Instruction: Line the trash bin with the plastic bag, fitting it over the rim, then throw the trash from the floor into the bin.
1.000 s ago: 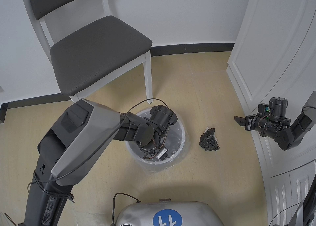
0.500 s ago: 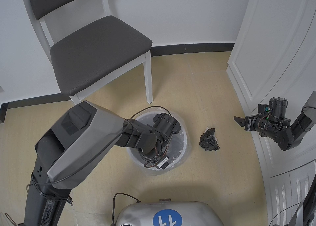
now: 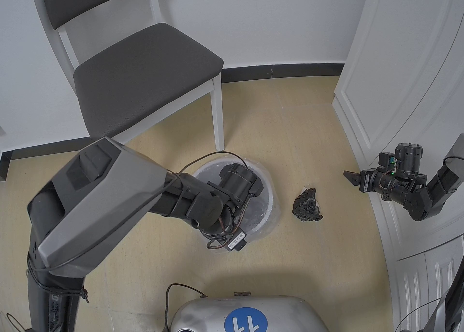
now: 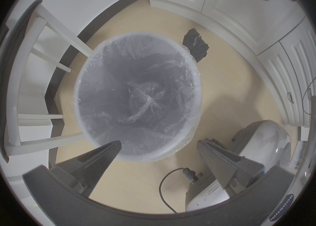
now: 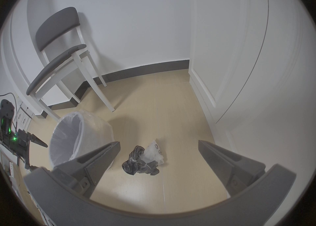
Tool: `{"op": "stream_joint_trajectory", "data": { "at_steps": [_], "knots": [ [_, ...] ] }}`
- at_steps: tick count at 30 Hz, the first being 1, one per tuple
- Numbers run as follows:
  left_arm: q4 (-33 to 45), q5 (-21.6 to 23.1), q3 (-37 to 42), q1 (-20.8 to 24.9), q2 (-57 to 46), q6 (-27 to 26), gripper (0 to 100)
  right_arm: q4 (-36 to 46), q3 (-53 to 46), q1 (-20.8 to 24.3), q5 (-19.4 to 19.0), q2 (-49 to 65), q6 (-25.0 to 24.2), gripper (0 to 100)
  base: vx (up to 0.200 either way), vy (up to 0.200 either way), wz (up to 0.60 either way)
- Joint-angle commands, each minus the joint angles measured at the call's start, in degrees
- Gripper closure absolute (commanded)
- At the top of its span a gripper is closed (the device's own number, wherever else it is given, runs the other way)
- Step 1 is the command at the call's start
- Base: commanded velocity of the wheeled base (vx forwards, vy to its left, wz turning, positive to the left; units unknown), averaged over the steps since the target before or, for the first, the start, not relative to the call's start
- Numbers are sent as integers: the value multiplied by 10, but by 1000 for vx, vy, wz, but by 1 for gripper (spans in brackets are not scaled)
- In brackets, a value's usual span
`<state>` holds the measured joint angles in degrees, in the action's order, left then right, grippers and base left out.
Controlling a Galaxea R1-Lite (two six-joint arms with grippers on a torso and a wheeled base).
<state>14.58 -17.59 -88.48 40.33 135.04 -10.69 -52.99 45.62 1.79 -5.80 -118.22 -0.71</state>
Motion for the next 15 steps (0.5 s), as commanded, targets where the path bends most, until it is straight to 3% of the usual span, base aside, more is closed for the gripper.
{"op": "stream_joint_trajectory", "data": {
  "at_steps": [1,5,7,8,11,15],
  "knots": [
    [-61,1,81,5,-57,1,0,-2,0,2,0,-2,0,0,0,0,0],
    [-133,2,147,3,-104,24,0,-4,-1,6,-2,-3,0,0,0,0,0],
    [-133,2,147,3,-104,24,0,-4,-1,6,-2,-3,0,0,0,0,0],
    [-186,2,194,5,-154,52,0,-6,-10,8,-14,1,3,0,0,0,0],
    [-233,-3,249,6,-223,67,0,-10,-23,8,-40,8,14,0,0,0,0],
    [-279,-5,323,4,-311,80,0,-11,-27,14,-40,12,17,0,0,0,0]
  ]
}}
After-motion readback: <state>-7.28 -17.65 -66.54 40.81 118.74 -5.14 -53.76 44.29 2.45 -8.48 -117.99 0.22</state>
